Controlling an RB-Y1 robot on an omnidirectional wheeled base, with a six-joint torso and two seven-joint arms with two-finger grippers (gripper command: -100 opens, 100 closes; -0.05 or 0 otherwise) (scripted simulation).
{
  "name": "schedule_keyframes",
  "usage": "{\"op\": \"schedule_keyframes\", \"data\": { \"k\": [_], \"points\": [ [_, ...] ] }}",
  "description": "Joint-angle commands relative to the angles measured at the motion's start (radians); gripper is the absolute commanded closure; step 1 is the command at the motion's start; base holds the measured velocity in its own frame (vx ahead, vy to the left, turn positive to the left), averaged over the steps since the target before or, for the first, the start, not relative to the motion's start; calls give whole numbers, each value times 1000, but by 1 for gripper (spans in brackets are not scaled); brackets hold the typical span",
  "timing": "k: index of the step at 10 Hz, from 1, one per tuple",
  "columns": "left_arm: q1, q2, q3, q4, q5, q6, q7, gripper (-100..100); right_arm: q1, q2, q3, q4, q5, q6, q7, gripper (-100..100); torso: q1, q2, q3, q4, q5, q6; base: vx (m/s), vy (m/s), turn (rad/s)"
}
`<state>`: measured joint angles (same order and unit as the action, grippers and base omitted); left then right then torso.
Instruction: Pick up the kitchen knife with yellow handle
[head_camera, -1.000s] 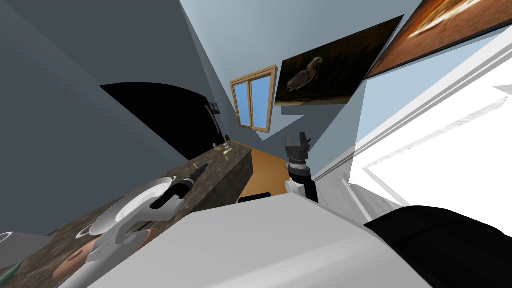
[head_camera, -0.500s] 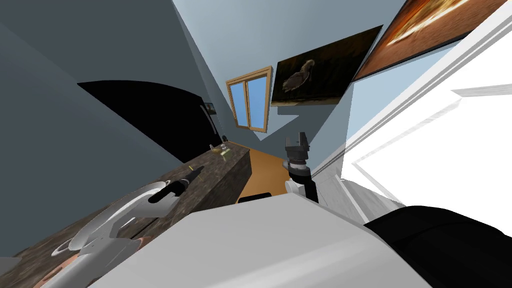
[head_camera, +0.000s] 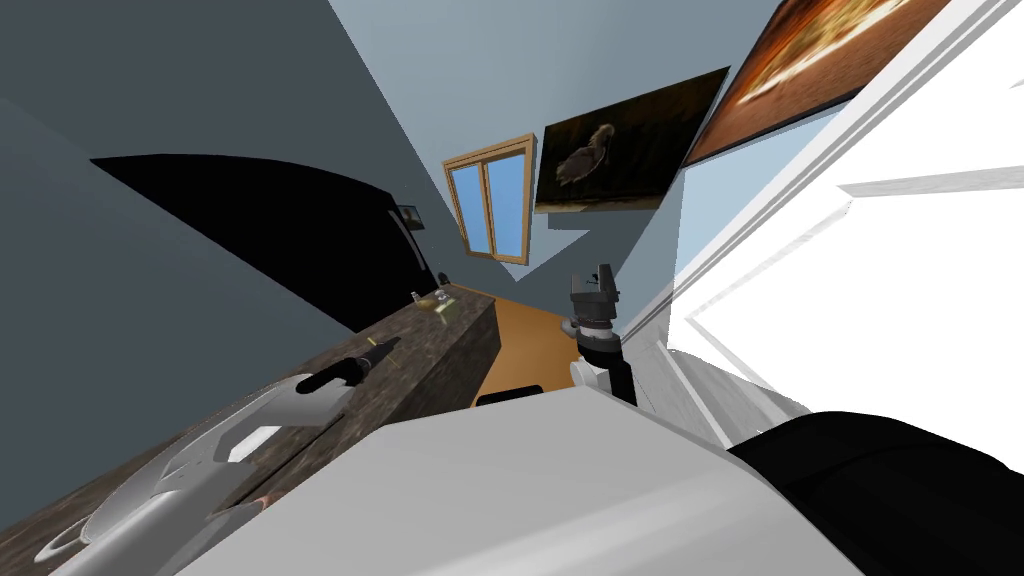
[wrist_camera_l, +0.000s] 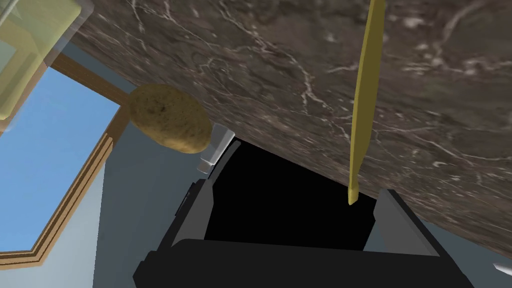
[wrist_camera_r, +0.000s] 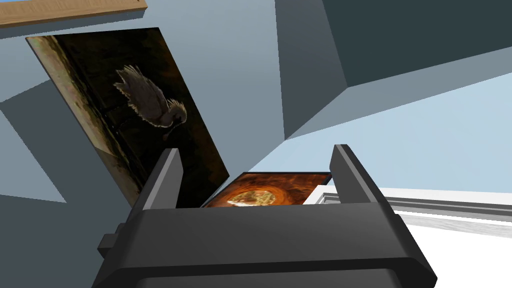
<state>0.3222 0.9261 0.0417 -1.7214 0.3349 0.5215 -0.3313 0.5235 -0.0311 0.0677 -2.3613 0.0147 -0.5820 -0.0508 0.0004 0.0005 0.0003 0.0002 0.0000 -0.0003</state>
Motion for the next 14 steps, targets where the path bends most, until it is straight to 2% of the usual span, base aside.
{"op": "schedule_keyframes", "data": {
  "k": [1,2,3,4,5,6,7,8,9,11,12,13,14],
  "points": [
    [-13,22,-1,23,29,50,-10,-100,0,0,0,0,0,0,0,0,0,0,0,0,0,0,-10,7,-96],
    [-39,51,-4,59,72,80,-28,-100,0,0,0,0,0,0,0,0,0,0,0,0,0,-1,-17,6,-145],
    [-39,51,-4,59,77,114,-28,-100,0,0,0,0,0,0,0,0,0,0,0,0,0,0,-16,9,-85],
    [-65,79,-6,94,109,146,-46,-100,0,0,0,0,0,0,0,0,0,1,0,0,0,-1,-20,11,-125],
    [-65,79,-6,94,126,178,-46,-100,0,0,0,0,0,0,0,0,1,1,0,0,0,0,-14,14,-92],
    [-65,79,-6,94,126,189,-46,-100,0,0,0,0,0,0,0,0,1,0,0,0,0,-1,-3,9,6],
    [-92,104,-9,128,174,227,-62,-100,0,0,0,0,0,0,0,0,0,0,0,0,0,-1,-10,10,-130],
    [-92,104,-9,128,177,256,-62,-100,0,0,0,0,0,0,0,0,0,0,0,0,0,0,-16,15,-79],
    [-120,127,-12,160,220,283,-78,-100,0,0,0,0,0,0,0,0,1,0,0,0,0,-1,-20,17,-129],
    [-120,127,-12,160,229,321,-78,-100,0,0,0,0,0,0,0,0,1,1,0,0,0,-1,-13,16,-38],
    [-147,148,-16,191,277,359,-94,-100,0,0,0,0,0,0,0,0,1,0,0,0,0,-1,-17,10,-148],
    [-147,148,-16,191,282,384,-94,-100,0,0,0,0,0,0,0,0,0,0,0,0,0,0,-17,18,-65],
    [-174,166,-20,221,323,414,-108,-100,0,0,0,0,0,0,0,0,1,0,0,0,0,-1,-23,26,-82]
  ]
}}
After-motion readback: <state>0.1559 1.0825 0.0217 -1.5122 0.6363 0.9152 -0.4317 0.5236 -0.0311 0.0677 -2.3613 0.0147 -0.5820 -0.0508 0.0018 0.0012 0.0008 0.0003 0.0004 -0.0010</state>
